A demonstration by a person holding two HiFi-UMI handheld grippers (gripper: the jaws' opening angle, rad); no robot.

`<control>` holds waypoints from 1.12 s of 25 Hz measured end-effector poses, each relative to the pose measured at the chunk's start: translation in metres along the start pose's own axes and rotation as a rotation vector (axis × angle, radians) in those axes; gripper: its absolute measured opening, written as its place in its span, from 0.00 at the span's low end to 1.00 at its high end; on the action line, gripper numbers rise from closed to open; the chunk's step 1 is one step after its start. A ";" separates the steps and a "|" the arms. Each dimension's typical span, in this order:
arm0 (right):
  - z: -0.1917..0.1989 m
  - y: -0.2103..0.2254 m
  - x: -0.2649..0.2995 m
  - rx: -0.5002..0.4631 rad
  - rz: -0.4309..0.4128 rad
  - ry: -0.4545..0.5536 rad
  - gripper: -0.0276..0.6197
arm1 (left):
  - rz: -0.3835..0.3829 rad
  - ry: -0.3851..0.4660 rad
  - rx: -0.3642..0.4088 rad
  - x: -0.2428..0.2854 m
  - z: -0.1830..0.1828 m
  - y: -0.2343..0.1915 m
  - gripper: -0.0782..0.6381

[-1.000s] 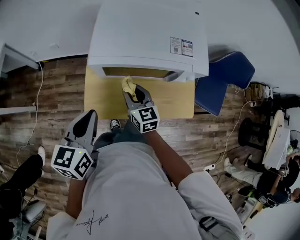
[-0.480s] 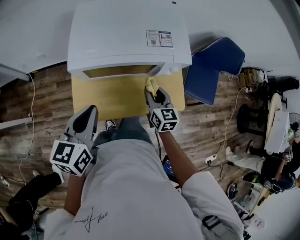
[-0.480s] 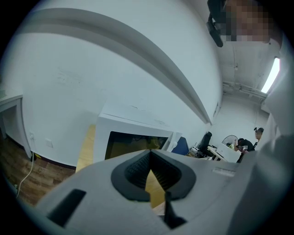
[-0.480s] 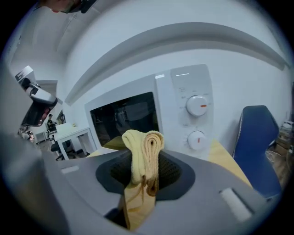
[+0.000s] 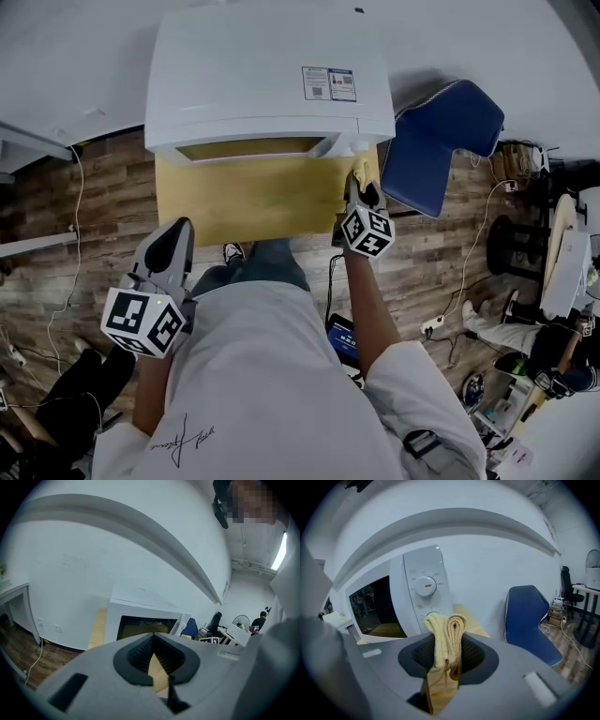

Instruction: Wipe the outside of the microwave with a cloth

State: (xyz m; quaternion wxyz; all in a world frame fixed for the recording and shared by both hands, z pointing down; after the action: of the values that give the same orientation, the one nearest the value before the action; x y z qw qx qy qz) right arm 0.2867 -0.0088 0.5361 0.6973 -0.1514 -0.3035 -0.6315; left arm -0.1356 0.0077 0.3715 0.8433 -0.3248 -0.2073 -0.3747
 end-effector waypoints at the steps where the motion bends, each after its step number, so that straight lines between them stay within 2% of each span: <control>1: -0.001 0.002 0.005 0.004 0.003 0.000 0.23 | -0.009 -0.004 0.005 -0.001 0.001 -0.001 0.10; 6: -0.002 0.000 0.024 0.031 0.002 0.004 0.23 | -0.019 -0.017 0.023 -0.003 0.003 -0.001 0.10; 11: 0.003 -0.010 0.028 0.071 -0.021 0.013 0.23 | -0.027 -0.014 0.009 -0.009 0.004 -0.007 0.10; 24: 0.015 -0.031 0.029 0.229 -0.023 0.020 0.22 | 0.003 0.000 0.012 -0.007 0.004 -0.006 0.10; 26: 0.019 -0.038 0.031 0.231 -0.038 0.006 0.22 | 0.004 0.001 0.011 -0.008 0.004 -0.005 0.10; 28: 0.021 -0.049 0.035 0.192 -0.068 -0.011 0.23 | 0.003 0.003 0.008 -0.008 0.005 -0.005 0.10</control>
State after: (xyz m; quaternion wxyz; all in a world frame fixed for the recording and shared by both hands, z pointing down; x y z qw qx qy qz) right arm 0.2344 -0.0311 0.5653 0.6850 -0.0768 -0.3716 -0.6220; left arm -0.1453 0.0125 0.3720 0.8455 -0.3212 -0.2068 -0.3731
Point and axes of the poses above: the fingertips, and each gripper's own axes: x forward along the fingers, y to its right, z out of its underside, the point moved 10 cm from there along -x, backward along the fingers, and after that the axes turned 14 degrees about -y, right-handed, at the moved point
